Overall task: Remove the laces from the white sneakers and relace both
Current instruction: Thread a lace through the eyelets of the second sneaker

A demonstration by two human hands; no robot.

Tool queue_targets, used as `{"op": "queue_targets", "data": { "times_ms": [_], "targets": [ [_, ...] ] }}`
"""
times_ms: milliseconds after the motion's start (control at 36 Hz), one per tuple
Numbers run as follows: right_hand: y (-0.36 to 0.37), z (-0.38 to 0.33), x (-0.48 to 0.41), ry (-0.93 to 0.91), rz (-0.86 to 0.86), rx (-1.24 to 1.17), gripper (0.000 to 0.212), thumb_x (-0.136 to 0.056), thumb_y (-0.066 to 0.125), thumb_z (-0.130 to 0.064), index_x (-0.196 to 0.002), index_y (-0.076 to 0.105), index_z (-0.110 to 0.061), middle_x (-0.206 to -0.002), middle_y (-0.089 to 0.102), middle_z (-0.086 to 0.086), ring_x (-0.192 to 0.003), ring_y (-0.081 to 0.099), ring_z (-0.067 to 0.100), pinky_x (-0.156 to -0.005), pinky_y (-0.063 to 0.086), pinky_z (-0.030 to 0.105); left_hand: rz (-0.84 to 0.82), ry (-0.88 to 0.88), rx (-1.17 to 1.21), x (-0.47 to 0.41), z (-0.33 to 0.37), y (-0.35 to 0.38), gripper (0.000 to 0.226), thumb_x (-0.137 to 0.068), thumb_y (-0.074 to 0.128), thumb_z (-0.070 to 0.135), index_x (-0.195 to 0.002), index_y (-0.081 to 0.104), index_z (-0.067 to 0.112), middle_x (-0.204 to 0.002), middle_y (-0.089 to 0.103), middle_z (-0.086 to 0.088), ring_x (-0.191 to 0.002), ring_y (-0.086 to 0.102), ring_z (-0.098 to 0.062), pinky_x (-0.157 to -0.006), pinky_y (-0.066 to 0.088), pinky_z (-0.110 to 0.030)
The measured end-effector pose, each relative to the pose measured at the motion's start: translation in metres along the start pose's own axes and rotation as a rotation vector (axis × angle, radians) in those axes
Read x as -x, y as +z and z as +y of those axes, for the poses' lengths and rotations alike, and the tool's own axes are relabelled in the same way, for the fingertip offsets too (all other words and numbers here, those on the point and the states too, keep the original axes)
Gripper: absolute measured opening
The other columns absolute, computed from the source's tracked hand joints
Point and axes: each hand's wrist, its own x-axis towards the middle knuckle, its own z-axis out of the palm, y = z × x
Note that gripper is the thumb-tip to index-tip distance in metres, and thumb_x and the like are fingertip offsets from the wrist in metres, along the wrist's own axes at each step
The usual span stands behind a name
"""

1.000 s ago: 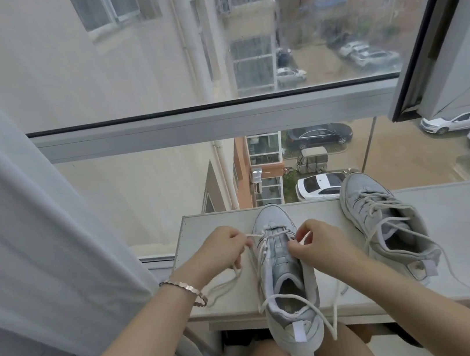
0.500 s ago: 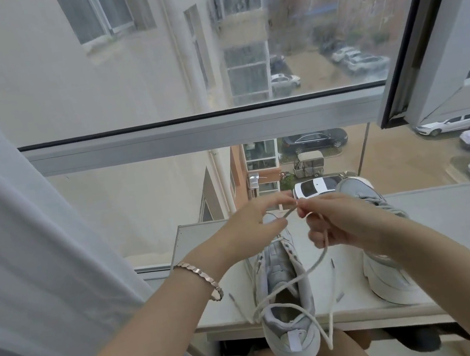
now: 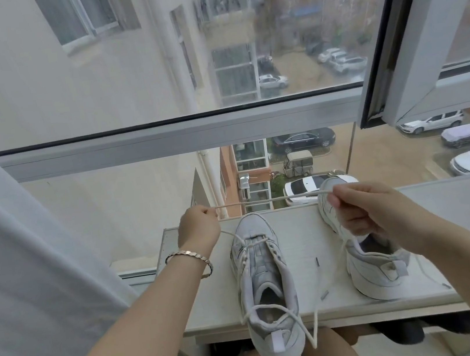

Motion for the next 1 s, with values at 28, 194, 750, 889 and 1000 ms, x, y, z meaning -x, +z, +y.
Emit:
{"op": "queue_targets", "data": {
  "times_ms": [28,194,750,889,1000],
  "targets": [
    [0.0,0.0,0.0,-0.011,0.008,-0.084,0.028,-0.093,0.042,-0.024,-0.068,0.047,-0.011,-0.049,0.028,-0.006,-0.041,0.027,0.007,-0.038,0.024,0.014,-0.006,-0.006,-0.012,0.001,-0.001,0.001,0.025,-0.093,0.047,0.016,-0.07,0.055,0.011,-0.061,0.047,-0.008,-0.058,0.039,-0.023,-0.049,0.023,-0.025],
    [0.0,-0.003,-0.007,0.0,0.078,-0.588,0.027,-0.086,0.046,-0.032,-0.064,0.047,-0.017,-0.045,0.033,-0.006,-0.038,0.037,0.009,-0.038,0.037,0.016,0.07,-0.21,0.367,0.007,0.002,0.0,0.033,-0.097,0.041,0.012,-0.066,0.051,0.006,-0.065,0.061,-0.013,-0.051,0.059,-0.023,-0.069,0.057,-0.038],
    [0.065,0.047,-0.023,0.086,0.272,-0.705,0.028,-0.101,0.032,-0.01,-0.09,0.055,0.0,-0.081,0.061,0.013,-0.082,0.06,0.021,-0.078,0.051,0.032,-0.247,0.375,-0.245,0.101,0.035,0.031,0.033,-0.082,0.056,0.036,-0.11,0.06,0.019,-0.105,0.057,-0.003,-0.103,0.05,-0.022,-0.083,0.038,-0.029],
    [0.064,0.047,-0.026,0.02,0.316,-0.764,0.027,-0.102,0.031,-0.012,-0.092,0.054,-0.003,-0.09,0.065,0.013,-0.096,0.062,0.022,-0.088,0.047,0.033,-0.337,0.299,-0.097,0.104,0.038,0.031,0.037,-0.088,0.053,0.044,-0.116,0.058,0.02,-0.105,0.063,0.003,-0.109,0.049,-0.021,-0.094,0.037,-0.036],
    [0.063,0.044,-0.027,-0.028,0.33,-0.786,0.026,-0.102,0.03,-0.011,-0.092,0.053,-0.003,-0.093,0.066,0.014,-0.101,0.062,0.022,-0.092,0.046,0.034,-0.383,0.314,-0.074,0.105,0.038,0.028,0.026,-0.092,0.053,0.034,-0.113,0.063,0.023,-0.096,0.069,0.01,-0.112,0.05,-0.015,-0.102,0.032,-0.036]
  ]
}}
